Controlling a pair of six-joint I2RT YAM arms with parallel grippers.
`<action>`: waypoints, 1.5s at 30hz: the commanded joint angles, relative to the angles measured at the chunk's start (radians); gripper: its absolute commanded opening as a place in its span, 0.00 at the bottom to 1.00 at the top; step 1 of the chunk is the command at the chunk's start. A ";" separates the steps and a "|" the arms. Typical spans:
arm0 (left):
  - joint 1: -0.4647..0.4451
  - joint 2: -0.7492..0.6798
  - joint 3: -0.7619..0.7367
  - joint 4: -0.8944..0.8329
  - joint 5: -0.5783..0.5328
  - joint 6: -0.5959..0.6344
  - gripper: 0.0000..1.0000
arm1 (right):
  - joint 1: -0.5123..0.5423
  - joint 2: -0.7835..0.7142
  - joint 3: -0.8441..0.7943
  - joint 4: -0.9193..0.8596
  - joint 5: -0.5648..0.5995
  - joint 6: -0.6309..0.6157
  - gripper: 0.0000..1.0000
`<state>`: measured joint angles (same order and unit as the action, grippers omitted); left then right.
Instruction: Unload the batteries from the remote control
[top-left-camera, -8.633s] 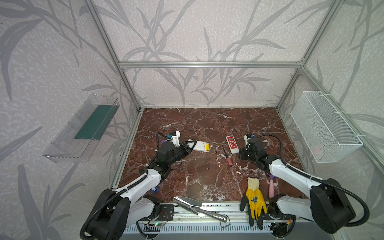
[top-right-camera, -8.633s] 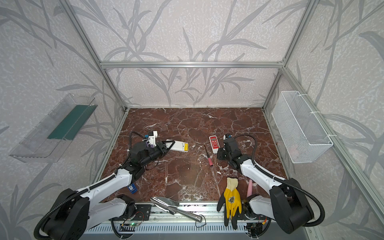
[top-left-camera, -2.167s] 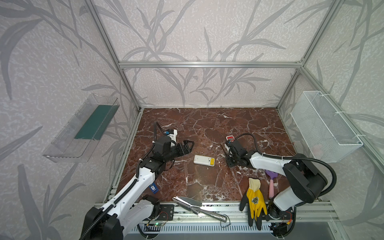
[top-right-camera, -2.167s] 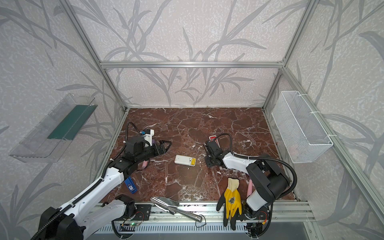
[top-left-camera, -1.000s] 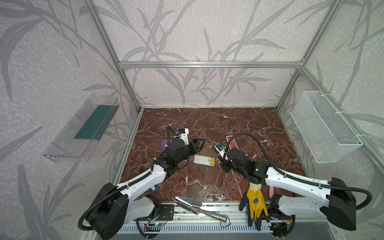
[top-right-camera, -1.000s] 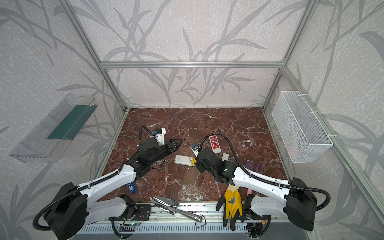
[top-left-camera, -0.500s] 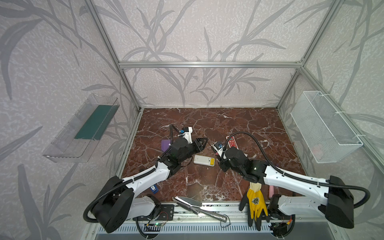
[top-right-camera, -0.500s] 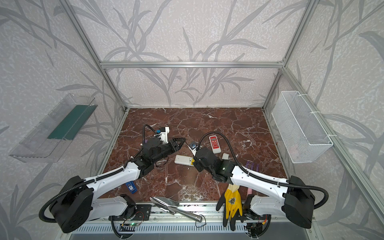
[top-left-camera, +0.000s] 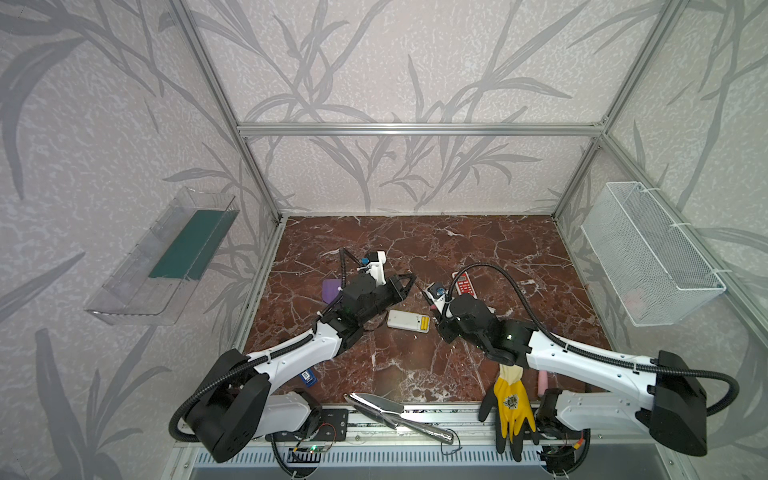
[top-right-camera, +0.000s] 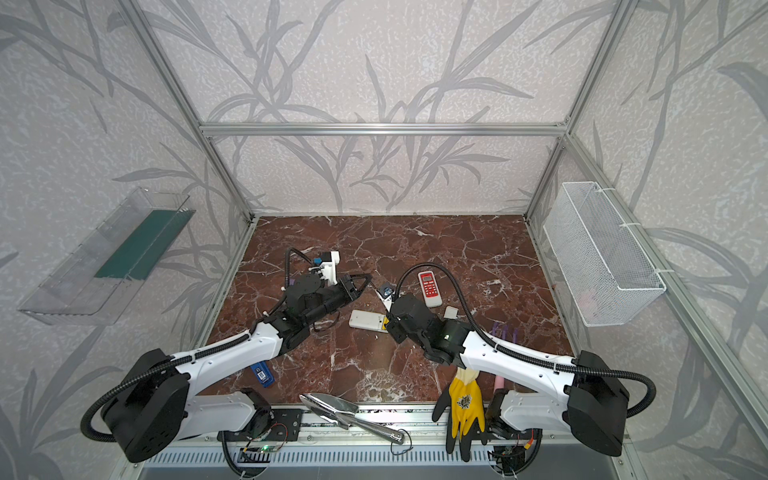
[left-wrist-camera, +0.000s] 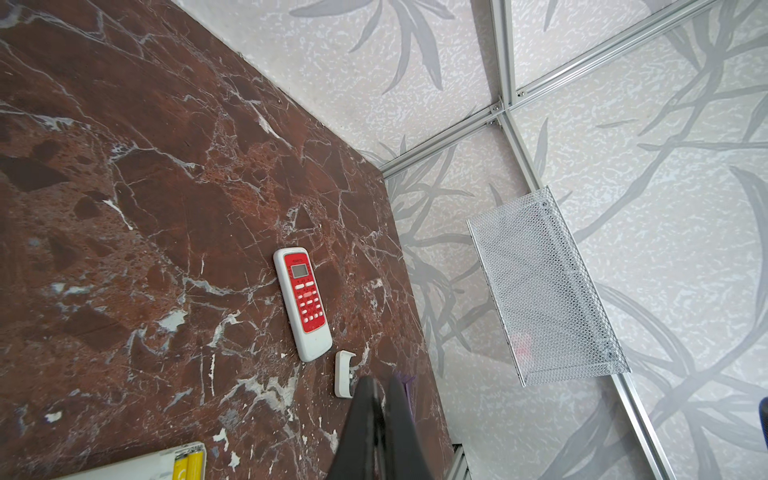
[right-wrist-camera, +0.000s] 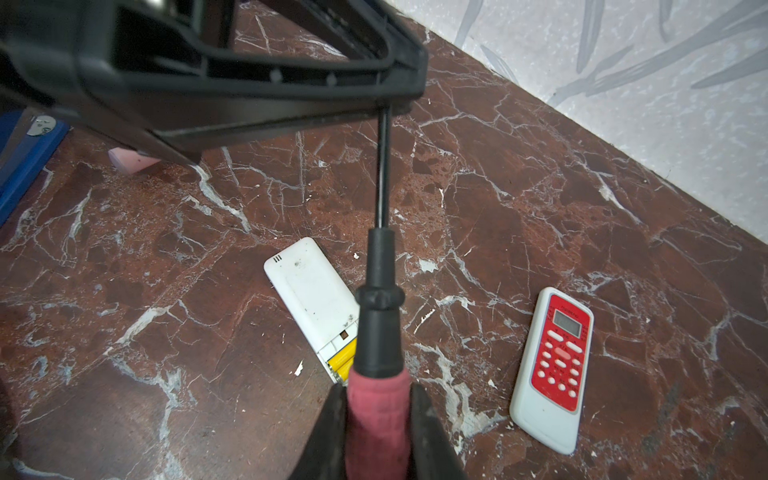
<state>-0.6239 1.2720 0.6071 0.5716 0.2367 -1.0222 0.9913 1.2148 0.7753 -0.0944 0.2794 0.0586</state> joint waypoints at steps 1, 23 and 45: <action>-0.002 -0.013 -0.005 0.018 -0.022 0.002 0.00 | 0.009 -0.031 0.004 0.081 -0.028 -0.019 0.00; 0.088 -0.099 -0.120 0.246 0.016 -0.199 0.00 | -0.314 -0.270 -0.050 0.095 -0.583 0.004 0.59; 0.097 -0.140 -0.127 0.255 0.002 -0.292 0.00 | -0.286 -0.108 -0.027 0.240 -0.647 0.033 0.48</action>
<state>-0.5323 1.1500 0.4889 0.7933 0.2367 -1.2953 0.6952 1.0996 0.7113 0.1101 -0.3603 0.0971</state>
